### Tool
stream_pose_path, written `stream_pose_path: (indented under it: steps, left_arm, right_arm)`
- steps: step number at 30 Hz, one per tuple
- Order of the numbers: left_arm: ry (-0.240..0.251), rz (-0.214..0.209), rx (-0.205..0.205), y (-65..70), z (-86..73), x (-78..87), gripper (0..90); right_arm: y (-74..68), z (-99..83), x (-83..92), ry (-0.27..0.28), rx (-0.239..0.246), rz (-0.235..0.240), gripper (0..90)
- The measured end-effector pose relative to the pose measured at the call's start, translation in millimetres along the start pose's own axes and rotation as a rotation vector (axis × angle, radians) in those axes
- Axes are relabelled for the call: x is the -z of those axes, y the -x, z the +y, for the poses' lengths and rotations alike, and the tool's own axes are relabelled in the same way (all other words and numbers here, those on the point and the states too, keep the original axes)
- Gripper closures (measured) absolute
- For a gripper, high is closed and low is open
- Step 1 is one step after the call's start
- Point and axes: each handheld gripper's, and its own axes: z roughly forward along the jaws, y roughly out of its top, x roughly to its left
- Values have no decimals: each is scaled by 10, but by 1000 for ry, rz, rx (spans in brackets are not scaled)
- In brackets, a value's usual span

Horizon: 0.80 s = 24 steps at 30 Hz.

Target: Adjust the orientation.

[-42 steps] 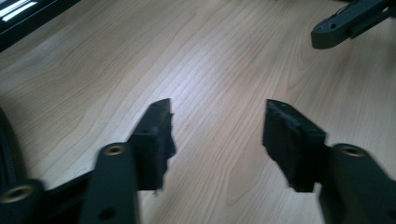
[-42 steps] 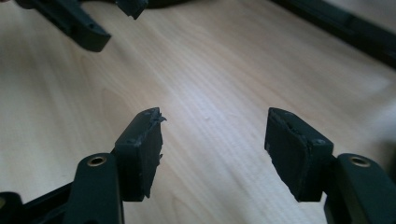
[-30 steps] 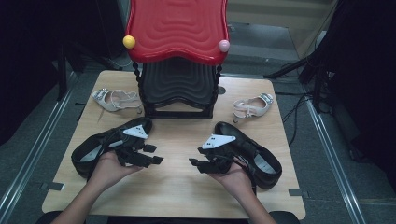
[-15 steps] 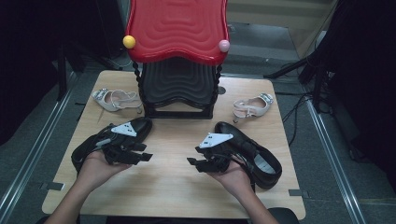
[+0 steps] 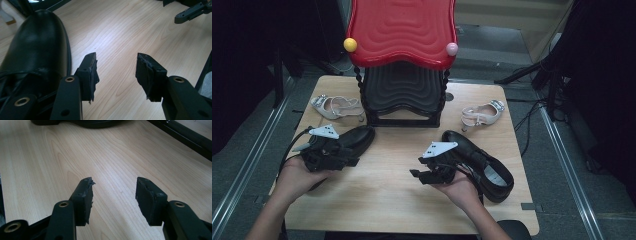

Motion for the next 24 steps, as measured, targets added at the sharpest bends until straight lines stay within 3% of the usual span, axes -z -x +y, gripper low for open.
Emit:
stream_pose_path:
  steps: [9,16,18,24]
  left_arm:
    - [2,42,28,-170,-75,190,532]
    - [5,76,58,-388,-169,368,540]
    - [27,73,80,-440,-200,419,540]
    - [29,116,105,-580,-285,599,543]
  right_arm:
    - [-1,-2,-52,-19,9,3,481]
    - [-6,-7,-89,-34,10,5,477]
    - [-9,-8,-93,-36,9,4,477]
    - [-3,-15,-119,-45,1,7,473]
